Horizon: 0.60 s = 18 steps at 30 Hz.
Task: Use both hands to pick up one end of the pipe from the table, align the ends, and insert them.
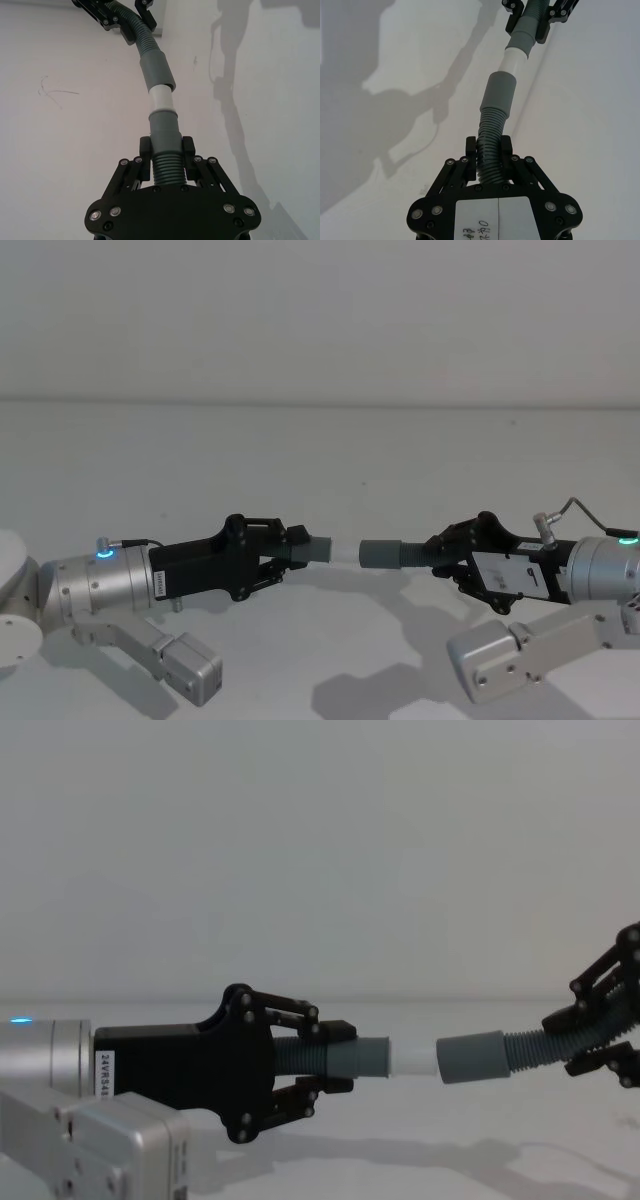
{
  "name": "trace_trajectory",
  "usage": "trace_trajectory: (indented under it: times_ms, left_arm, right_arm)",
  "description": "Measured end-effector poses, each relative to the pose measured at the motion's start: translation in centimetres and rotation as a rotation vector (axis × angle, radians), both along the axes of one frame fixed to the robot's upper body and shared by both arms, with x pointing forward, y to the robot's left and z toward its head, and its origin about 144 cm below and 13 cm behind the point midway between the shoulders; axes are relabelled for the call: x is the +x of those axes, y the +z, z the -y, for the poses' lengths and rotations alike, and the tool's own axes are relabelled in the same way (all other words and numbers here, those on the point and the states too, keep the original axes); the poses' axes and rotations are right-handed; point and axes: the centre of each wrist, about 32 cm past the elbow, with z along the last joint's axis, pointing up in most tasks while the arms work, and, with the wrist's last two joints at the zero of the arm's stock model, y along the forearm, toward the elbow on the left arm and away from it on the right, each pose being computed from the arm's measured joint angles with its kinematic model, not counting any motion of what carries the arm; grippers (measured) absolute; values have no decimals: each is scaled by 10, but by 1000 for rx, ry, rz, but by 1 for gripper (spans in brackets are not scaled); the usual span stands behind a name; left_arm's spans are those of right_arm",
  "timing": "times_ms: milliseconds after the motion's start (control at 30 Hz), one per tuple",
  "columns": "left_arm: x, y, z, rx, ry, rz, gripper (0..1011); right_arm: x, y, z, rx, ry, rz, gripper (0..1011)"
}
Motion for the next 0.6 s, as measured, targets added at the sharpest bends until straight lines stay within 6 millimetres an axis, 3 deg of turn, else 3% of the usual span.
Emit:
trace_trajectory:
  times_ms: [600]
  left_arm:
    - [0, 0, 0, 0, 0, 0, 368]
  right_arm:
    - [0, 0, 0, 0, 0, 0, 269]
